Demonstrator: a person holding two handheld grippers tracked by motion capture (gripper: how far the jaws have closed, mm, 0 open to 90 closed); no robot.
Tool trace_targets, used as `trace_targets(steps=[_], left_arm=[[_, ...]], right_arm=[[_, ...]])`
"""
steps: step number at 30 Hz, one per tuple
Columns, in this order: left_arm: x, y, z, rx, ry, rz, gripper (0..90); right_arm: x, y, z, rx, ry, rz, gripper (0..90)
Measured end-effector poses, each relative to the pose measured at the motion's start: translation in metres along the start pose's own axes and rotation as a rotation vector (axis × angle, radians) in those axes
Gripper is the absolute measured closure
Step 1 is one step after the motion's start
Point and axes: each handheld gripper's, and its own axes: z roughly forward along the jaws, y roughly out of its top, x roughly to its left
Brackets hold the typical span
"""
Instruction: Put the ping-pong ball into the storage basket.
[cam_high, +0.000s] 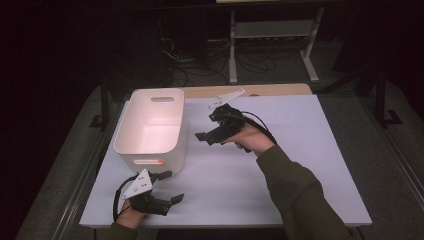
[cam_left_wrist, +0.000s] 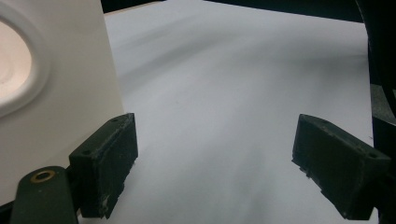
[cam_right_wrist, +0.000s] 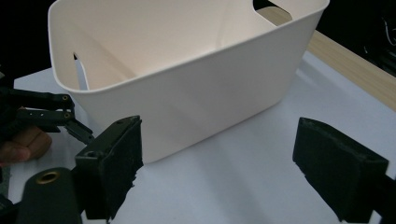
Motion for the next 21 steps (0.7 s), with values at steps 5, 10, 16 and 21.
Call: trace_targets(steps=[5,10,16,21], left_arm=[[0.0,0.0,0.0,-0.002,0.001,0.0,14.0],[0.0,0.0,0.0,0.001,0.0,0.004,14.0],[0.0,0.0,0.0,0.0,0.001,0.0,14.0],[0.0,0.0,0.0,0.001,0.0,0.0,14.0]], right_arm=[[0.0,-0.015,-0.003,-0.016,-0.027,0.013,12.5],[-0.001,-0.03,-0.006,-0.025,-0.054,0.03,6.2],[-0.003,-0.05,-0.012,-0.024,-0.08,0.044,4.1],[-0.003,-0.062,-0.018,-0.026,-0.098,0.049,4.1]])
